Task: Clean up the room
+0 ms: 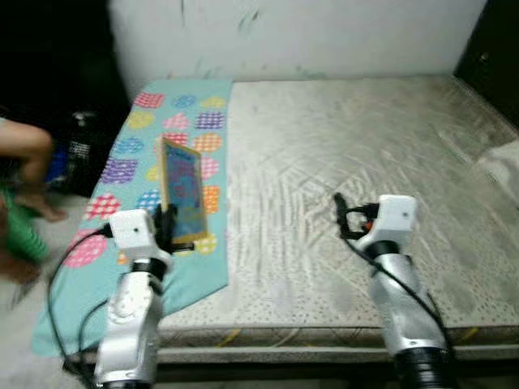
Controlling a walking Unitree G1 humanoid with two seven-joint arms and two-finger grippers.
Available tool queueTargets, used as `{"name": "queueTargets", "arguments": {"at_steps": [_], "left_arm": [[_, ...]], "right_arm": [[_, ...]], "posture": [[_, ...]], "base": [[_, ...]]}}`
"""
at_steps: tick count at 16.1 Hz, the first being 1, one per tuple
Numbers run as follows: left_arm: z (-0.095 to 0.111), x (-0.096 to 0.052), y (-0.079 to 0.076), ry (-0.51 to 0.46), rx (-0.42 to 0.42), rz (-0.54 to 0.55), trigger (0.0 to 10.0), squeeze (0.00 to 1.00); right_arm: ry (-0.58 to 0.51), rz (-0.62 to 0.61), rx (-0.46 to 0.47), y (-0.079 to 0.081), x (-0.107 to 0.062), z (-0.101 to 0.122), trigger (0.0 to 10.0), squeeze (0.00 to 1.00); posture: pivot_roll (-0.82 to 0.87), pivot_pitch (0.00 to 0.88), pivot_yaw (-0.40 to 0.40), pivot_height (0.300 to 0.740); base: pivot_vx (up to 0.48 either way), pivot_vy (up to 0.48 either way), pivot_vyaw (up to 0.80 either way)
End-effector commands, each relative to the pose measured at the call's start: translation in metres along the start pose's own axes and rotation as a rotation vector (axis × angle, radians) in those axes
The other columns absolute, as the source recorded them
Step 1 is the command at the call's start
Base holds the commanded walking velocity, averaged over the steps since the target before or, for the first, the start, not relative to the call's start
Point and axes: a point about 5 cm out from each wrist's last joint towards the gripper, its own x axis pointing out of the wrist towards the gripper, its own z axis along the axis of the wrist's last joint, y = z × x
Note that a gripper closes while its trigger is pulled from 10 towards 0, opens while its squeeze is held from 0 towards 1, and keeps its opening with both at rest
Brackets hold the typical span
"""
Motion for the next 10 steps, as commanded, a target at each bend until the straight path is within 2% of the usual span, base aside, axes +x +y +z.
{"name": "queueTargets", "arguments": {"at_steps": [1,10], "left_arm": [[0.0065,0.0020,0.0009,-0.025,0.012,-0.004,10.0,0.00],[0.0062,0.0031,0.0007,-0.023,0.013,-0.009,10.0,0.00]], "right_arm": [[-0.009,0.009,0.008,0.0036,0.0012,0.0018,10.0,0.00],[-0.008,0.004,0.002,0.0027,0.0044,0.0019,10.0,0.00]], "posture": [[0.05,0.013,0.056,0.740],[0.06,0.010,0.055,0.740]], "base": [[0.000,-0.319,0.00],[0.000,-0.329,0.00]]}}
